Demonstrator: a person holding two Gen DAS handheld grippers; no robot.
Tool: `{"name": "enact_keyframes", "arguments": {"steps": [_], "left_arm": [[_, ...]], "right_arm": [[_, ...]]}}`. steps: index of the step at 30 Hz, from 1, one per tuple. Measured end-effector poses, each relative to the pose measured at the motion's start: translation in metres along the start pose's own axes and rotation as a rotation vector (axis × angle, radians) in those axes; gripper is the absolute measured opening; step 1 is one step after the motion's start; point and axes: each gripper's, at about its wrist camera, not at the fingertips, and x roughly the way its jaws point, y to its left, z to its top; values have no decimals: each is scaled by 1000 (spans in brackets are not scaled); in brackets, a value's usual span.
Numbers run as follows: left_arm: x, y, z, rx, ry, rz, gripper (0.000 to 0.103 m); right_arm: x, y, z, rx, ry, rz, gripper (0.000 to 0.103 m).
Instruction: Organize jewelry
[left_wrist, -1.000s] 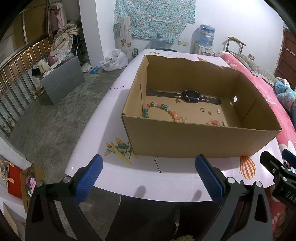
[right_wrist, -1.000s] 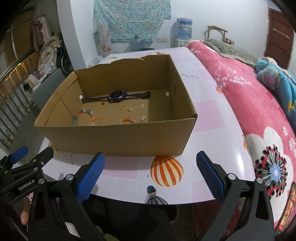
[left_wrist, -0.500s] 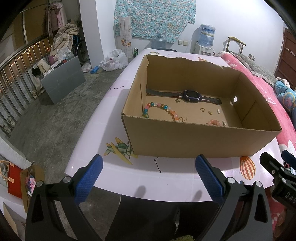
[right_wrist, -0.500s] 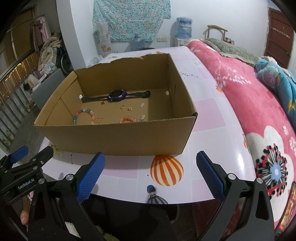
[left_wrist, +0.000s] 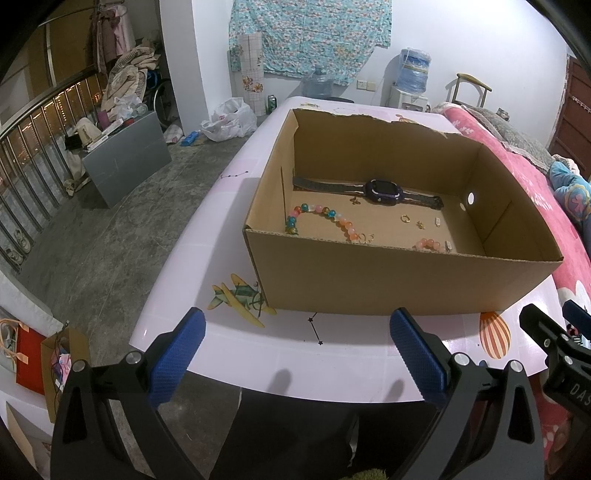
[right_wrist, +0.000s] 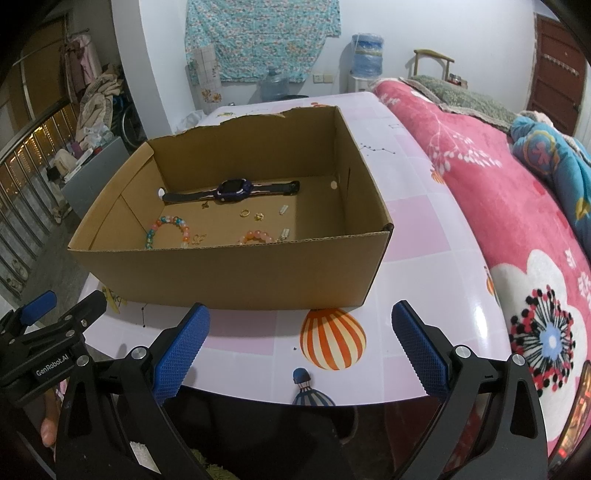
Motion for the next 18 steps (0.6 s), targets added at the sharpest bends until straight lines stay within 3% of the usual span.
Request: {"name": "enact_keyframes", "arguments": {"steps": [18], "left_arm": [[0, 0, 0, 0, 0, 0, 97]], "right_arm": [[0, -1, 1, 0, 1, 1, 95]]}}
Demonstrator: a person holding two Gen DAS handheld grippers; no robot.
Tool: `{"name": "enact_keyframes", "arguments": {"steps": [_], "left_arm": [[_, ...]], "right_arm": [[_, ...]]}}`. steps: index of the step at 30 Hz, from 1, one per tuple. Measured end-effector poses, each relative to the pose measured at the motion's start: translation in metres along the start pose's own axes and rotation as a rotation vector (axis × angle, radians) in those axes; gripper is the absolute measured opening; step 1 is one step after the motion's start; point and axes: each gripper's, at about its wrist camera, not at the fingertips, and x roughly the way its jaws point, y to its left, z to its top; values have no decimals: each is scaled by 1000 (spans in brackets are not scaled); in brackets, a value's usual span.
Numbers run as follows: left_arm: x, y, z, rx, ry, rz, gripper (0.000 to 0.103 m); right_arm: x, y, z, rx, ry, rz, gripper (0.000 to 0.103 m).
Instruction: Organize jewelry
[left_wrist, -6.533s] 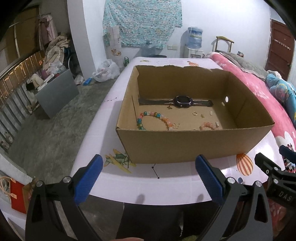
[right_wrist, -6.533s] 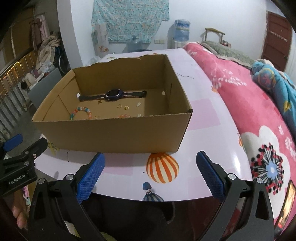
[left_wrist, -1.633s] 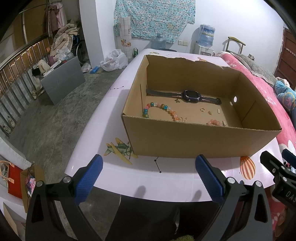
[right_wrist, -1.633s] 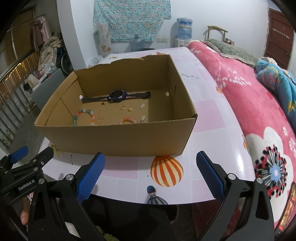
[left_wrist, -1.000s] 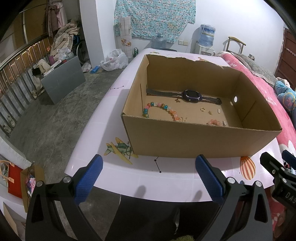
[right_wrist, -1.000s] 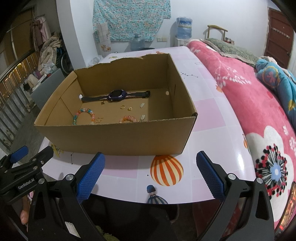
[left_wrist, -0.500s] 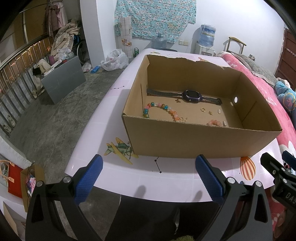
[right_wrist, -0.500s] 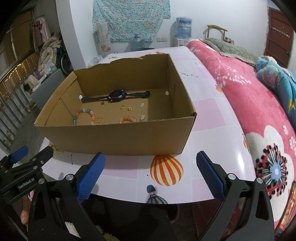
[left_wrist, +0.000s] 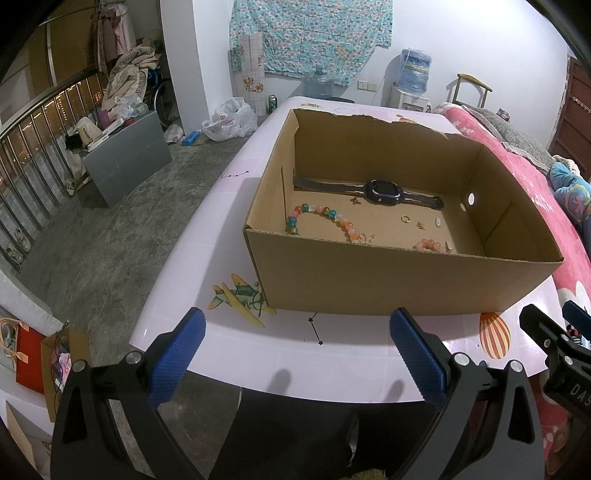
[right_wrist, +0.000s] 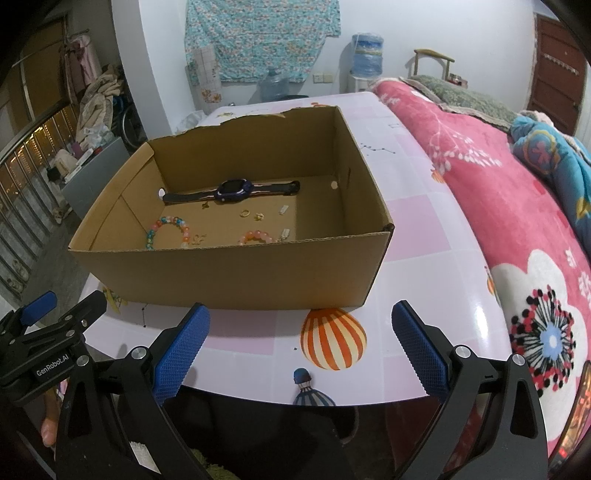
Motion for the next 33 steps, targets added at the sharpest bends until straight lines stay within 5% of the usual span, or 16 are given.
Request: {"name": "enact_keyframes", "arguments": {"steps": [33], "left_arm": [[0, 1, 0, -2, 2, -1, 97]], "right_arm": [[2, 2, -2, 1, 1, 2, 95]]}}
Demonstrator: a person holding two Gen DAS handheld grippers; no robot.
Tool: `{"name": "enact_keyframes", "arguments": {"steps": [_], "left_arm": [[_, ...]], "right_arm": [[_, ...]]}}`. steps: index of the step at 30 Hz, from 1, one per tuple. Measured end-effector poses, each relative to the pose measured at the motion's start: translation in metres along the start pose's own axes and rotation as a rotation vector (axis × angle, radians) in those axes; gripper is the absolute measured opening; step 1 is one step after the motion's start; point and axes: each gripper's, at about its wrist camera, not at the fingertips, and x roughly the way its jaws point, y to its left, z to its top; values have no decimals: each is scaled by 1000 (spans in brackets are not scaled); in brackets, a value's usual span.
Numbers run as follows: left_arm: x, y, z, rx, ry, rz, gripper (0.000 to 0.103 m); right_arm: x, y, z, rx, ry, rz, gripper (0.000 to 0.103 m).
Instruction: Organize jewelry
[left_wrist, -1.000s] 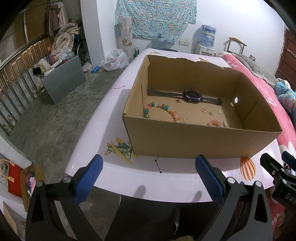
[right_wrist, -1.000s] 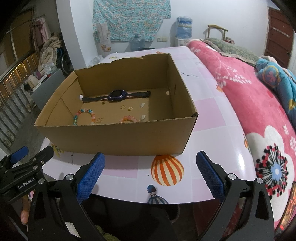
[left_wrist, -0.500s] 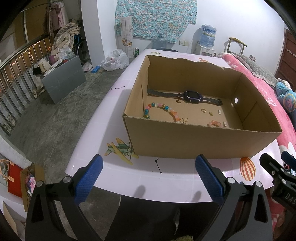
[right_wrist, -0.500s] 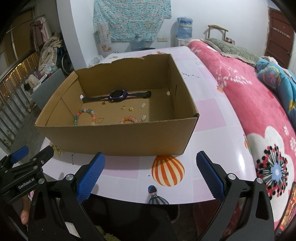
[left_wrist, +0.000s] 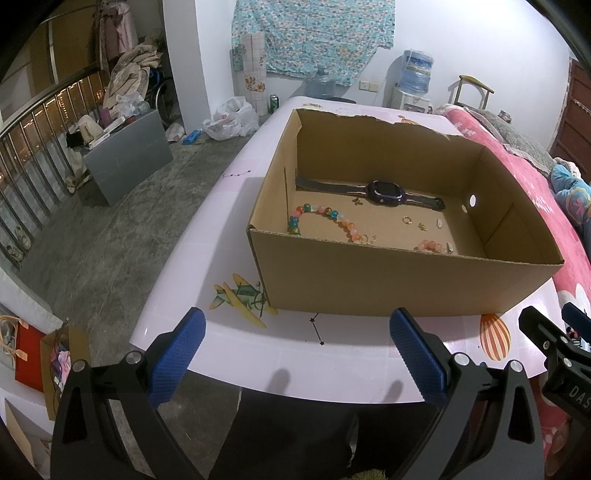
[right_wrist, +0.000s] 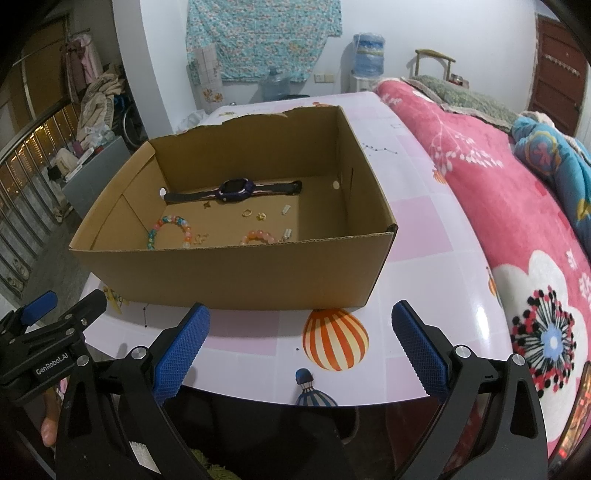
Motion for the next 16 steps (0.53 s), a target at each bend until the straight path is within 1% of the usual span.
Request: {"name": "enact_keyframes", "arguments": {"steps": [9, 16], "left_arm": [[0, 0, 0, 3, -2, 0, 97], [0, 2, -1, -15, 4, 1, 98]], "right_arm": [[1, 0, -1, 1, 2, 2, 95], [1, -2, -1, 2, 3, 3, 95]]}}
